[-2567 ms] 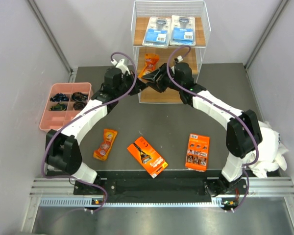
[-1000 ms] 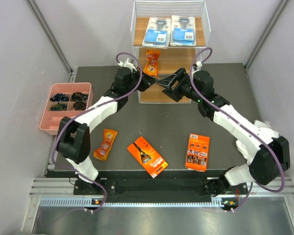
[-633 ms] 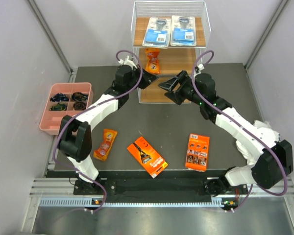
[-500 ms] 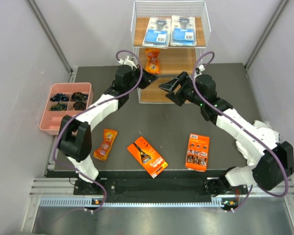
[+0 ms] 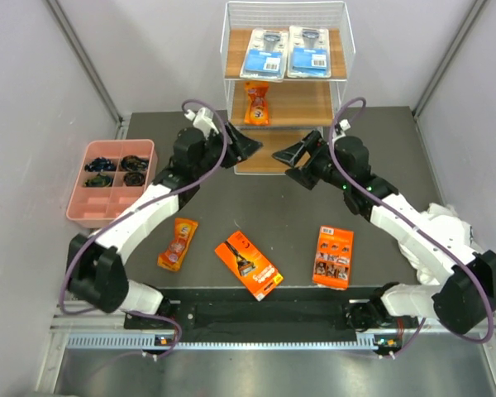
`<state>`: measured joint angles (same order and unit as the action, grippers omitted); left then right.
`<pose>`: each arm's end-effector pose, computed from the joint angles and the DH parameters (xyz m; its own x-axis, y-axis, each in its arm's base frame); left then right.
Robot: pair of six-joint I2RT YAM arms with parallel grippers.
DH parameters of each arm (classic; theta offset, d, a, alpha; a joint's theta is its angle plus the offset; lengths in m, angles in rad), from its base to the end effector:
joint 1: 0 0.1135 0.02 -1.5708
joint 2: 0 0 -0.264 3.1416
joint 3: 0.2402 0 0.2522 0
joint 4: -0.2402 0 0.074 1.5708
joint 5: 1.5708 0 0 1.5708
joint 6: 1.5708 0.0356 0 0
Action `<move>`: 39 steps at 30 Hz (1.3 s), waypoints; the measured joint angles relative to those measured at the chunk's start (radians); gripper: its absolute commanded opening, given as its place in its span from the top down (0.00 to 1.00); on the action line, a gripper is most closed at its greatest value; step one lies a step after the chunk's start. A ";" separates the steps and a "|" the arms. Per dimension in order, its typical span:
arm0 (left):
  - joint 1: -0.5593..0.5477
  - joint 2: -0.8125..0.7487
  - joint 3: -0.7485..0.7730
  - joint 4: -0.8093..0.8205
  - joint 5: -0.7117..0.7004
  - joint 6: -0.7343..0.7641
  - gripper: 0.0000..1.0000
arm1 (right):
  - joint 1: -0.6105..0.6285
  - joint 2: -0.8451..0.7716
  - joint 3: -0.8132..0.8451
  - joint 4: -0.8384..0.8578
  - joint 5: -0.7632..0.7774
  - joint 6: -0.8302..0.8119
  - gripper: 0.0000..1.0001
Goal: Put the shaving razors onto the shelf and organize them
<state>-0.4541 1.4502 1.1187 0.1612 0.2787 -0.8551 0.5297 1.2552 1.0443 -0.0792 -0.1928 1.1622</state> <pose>0.3067 -0.1606 0.3342 -0.6021 -0.5135 -0.6115 0.3217 0.5450 -0.7743 0.2507 0.1547 0.3407 -0.6986 0.6347 -0.3304 -0.0335 0.4323 0.9011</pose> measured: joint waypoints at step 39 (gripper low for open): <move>0.125 -0.200 -0.283 -0.943 -0.649 0.157 0.03 | 0.018 -0.146 -0.246 -0.064 0.042 -0.060 0.01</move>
<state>-0.3290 1.2499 0.8352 -0.7822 -0.3706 -0.6983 0.5480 1.1091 0.7986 -0.1429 -0.1505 1.1027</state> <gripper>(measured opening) 0.982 0.987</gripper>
